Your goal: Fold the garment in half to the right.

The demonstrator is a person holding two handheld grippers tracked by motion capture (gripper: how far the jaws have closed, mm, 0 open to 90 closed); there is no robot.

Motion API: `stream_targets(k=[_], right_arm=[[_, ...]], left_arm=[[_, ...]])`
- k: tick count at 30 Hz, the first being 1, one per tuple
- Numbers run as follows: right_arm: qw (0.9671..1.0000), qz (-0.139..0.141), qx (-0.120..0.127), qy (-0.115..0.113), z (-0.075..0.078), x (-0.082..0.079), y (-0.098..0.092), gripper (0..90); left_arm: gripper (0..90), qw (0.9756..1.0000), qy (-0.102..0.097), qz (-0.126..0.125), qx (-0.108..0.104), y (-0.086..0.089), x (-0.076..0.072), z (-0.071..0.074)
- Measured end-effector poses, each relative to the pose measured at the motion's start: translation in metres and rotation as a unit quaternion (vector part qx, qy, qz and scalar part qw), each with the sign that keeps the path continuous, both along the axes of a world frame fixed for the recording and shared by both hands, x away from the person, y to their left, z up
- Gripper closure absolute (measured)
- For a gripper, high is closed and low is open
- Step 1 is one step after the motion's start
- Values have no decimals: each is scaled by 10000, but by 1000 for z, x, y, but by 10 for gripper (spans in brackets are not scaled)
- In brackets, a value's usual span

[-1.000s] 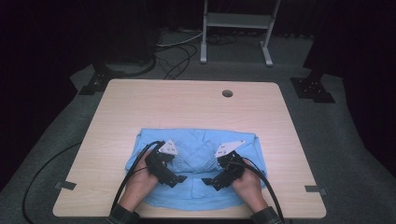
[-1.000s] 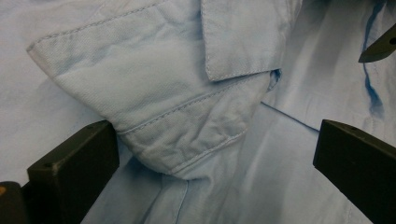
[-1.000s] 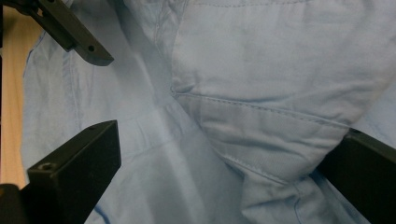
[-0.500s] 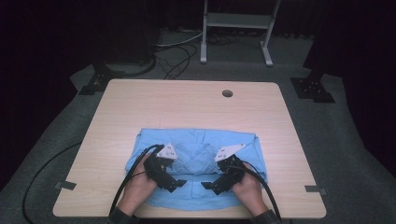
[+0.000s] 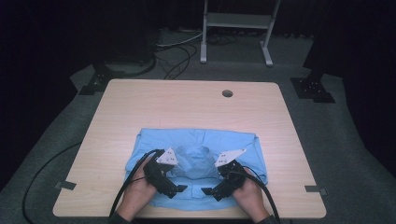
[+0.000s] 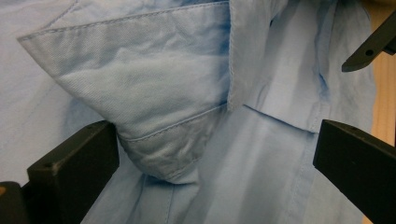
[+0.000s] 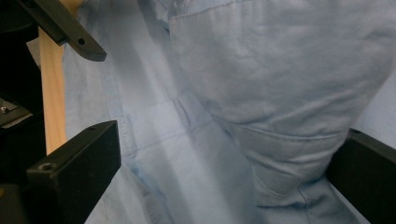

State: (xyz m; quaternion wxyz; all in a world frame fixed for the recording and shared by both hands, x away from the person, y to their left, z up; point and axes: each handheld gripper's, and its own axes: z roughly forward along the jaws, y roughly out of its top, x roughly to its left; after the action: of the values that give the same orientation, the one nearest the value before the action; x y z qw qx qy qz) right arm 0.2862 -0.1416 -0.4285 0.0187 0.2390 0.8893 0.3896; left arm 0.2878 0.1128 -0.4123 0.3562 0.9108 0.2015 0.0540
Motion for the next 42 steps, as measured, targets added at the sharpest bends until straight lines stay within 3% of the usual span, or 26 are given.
stream_targets(k=[27, 42], right_arm=[[9998, 158, 42, 84, -6, -25, -2, 0], [9997, 240, 67, 35, -5, -41, -5, 0]], left_arm=[[0, 9993, 127, -311, -183, -2, -29, -5], [0, 9980, 226, -565, -165, 2, -50, -12]])
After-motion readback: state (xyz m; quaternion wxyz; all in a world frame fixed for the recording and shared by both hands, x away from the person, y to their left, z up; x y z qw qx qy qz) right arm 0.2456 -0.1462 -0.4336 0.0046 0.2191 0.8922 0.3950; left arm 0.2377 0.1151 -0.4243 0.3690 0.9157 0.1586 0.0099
